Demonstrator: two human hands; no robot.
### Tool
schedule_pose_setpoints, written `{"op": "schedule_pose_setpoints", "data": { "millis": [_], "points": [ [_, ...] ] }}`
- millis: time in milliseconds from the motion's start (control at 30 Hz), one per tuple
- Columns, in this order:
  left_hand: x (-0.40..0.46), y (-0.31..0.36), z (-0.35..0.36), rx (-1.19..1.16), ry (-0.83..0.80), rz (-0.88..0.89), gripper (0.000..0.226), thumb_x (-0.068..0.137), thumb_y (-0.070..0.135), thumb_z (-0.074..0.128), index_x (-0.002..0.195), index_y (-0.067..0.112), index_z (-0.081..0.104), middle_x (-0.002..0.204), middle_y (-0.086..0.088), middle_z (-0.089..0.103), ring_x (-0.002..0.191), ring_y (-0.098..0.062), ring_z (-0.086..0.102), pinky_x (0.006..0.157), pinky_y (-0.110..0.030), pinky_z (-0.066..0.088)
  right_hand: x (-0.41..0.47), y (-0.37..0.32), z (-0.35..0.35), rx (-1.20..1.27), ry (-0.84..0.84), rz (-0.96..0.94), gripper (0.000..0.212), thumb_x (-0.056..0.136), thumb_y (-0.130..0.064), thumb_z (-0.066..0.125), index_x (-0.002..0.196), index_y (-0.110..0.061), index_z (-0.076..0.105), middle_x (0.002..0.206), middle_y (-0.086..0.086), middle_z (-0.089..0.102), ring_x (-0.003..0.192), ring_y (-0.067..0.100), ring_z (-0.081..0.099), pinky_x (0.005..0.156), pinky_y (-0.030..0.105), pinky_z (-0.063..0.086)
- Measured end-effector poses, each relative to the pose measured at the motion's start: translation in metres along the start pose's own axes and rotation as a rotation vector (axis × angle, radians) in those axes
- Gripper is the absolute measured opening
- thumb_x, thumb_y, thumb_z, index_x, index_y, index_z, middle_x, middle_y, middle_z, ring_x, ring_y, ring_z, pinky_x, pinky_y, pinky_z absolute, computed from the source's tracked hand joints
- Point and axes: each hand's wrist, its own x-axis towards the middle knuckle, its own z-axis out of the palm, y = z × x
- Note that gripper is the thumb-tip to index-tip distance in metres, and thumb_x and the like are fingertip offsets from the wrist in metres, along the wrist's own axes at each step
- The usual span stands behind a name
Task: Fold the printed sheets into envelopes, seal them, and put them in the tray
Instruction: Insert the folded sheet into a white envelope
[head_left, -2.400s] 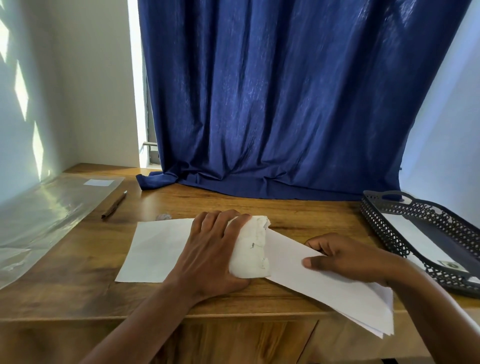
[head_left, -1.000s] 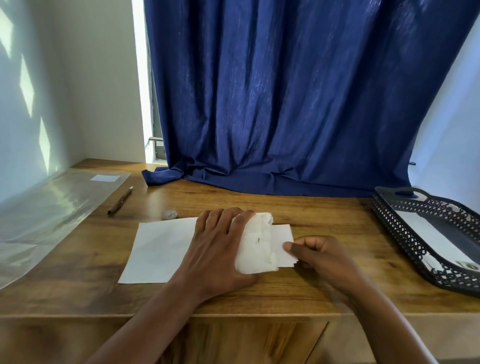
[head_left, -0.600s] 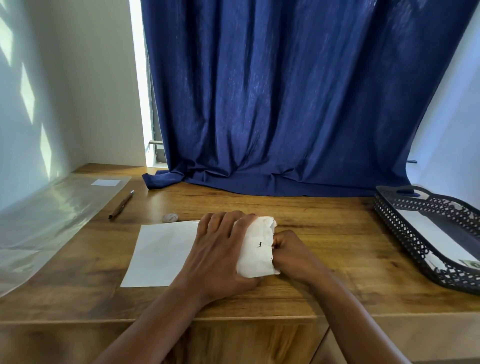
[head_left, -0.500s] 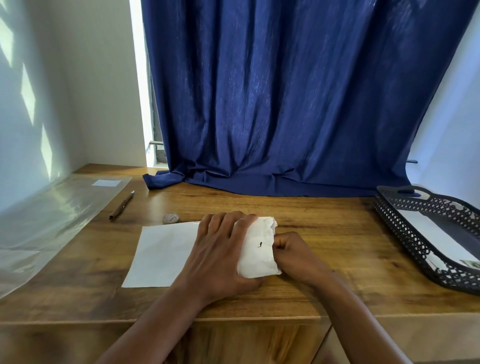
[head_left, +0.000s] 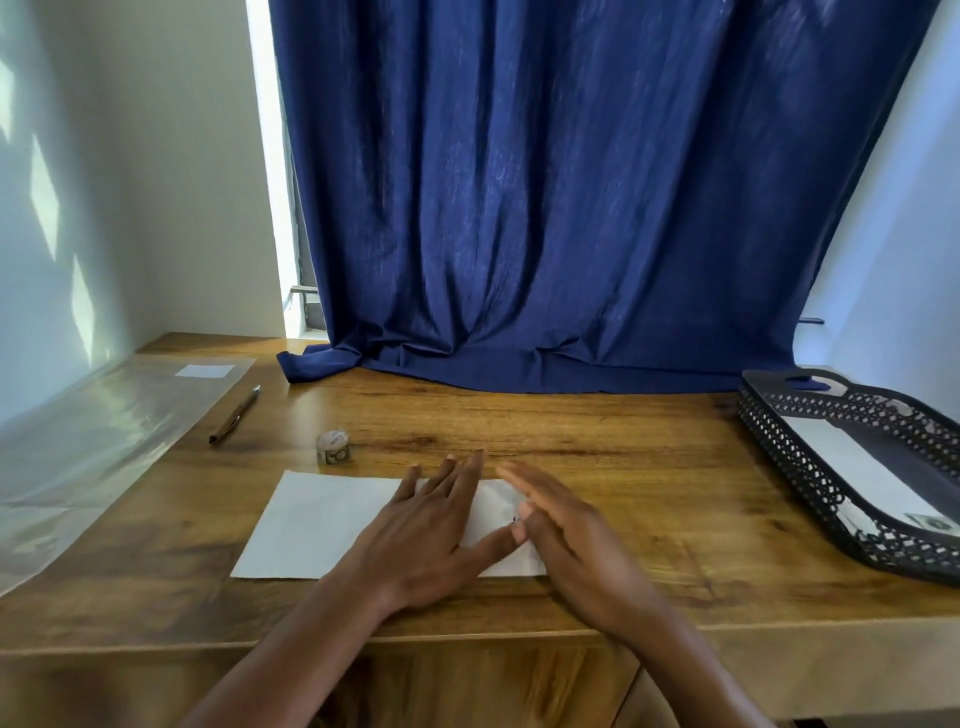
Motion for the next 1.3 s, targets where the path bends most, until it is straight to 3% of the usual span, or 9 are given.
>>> {"op": "schedule_pose_setpoints", "data": {
  "millis": [200,267,367,567,667,733,867,1000,1300],
  "points": [
    [-0.004,-0.002,-0.007,-0.255,0.167,0.039,0.075,0.095,0.081,0.018,0.160,0.051,-0.002,0.169,0.022,0.011,0.148,0.016,0.001,0.128,-0.032,0.009,0.000,0.000,0.002,-0.372,-0.291,-0.073,0.048,0.107,-0.048,0.029,0.155,-0.046,0.033,0.165,-0.024,0.022,0.155,0.000,0.009,0.127,0.041,0.009],
    [-0.010,-0.003,-0.010,-0.180,0.220,0.063,0.072,0.097,0.079,0.019,0.161,0.048,0.010,0.168,0.024,0.016,0.147,0.018,0.000,0.127,-0.032,0.014,-0.001,0.002,-0.001,-0.416,-0.317,-0.040,0.047,0.107,-0.050,0.029,0.154,-0.049,0.033,0.166,-0.026,0.018,0.154,-0.003,0.004,0.128,0.040,0.005],
    [-0.025,-0.012,-0.012,0.036,0.221,0.054,0.071,0.099,0.078,0.010,0.160,0.044,0.023,0.169,0.022,0.012,0.152,0.010,-0.007,0.128,-0.032,0.003,-0.008,0.011,-0.018,-0.397,-0.316,0.026,0.043,0.107,-0.048,0.035,0.149,-0.050,0.042,0.162,-0.032,0.022,0.150,-0.013,0.002,0.128,0.038,0.006],
    [-0.046,-0.016,-0.013,0.188,0.072,-0.075,0.074,0.097,0.075,0.004,0.163,0.041,0.012,0.171,0.016,0.001,0.156,-0.004,-0.009,0.129,-0.041,-0.007,-0.014,0.016,-0.050,-0.450,-0.183,0.151,0.032,0.105,-0.044,0.047,0.135,-0.050,0.055,0.159,-0.026,0.035,0.147,-0.012,0.011,0.125,0.027,0.007],
    [-0.036,-0.006,-0.014,0.191,0.136,-0.066,0.069,0.101,0.070,0.007,0.163,0.040,0.011,0.171,0.015,0.003,0.157,-0.006,-0.008,0.128,-0.039,-0.008,-0.002,-0.001,-0.029,-0.549,-0.049,0.136,0.040,0.105,-0.047,0.039,0.145,-0.045,0.046,0.159,-0.023,0.036,0.141,-0.013,0.011,0.121,0.025,0.004],
    [-0.025,0.000,-0.011,0.208,0.151,-0.042,0.064,0.106,0.061,0.013,0.164,0.036,0.009,0.172,0.012,0.003,0.157,-0.007,-0.009,0.129,-0.041,-0.006,0.009,-0.014,-0.006,-0.614,-0.024,0.104,0.047,0.106,-0.046,0.030,0.152,-0.039,0.037,0.162,-0.017,0.034,0.149,-0.004,0.012,0.122,0.032,0.003],
    [-0.014,0.001,0.002,0.226,0.070,-0.031,0.061,0.109,0.047,0.022,0.165,0.030,0.005,0.173,0.009,0.002,0.157,-0.009,-0.011,0.128,-0.039,-0.008,0.019,-0.021,0.030,-0.669,-0.153,0.136,0.057,0.105,-0.043,0.019,0.159,-0.024,0.026,0.168,-0.002,0.024,0.157,0.014,0.011,0.125,0.045,0.005],
    [-0.011,-0.004,0.006,0.242,0.023,-0.065,0.063,0.108,0.052,0.015,0.165,0.030,0.001,0.173,0.009,-0.002,0.156,-0.008,-0.012,0.125,-0.036,-0.009,0.017,-0.015,0.035,-0.638,-0.227,0.181,0.059,0.107,-0.044,0.017,0.163,-0.023,0.012,0.172,-0.004,0.009,0.157,0.012,0.000,0.125,0.044,0.000],
    [-0.034,-0.027,-0.005,0.283,-0.025,-0.205,0.073,0.100,0.068,0.002,0.162,0.032,-0.010,0.170,0.010,-0.015,0.154,-0.006,-0.019,0.124,-0.033,-0.013,0.016,-0.013,0.032,-0.667,-0.289,0.194,0.062,0.107,-0.048,0.015,0.164,-0.026,0.002,0.172,-0.006,-0.002,0.157,0.012,-0.006,0.126,0.046,-0.003]
  ]
}}
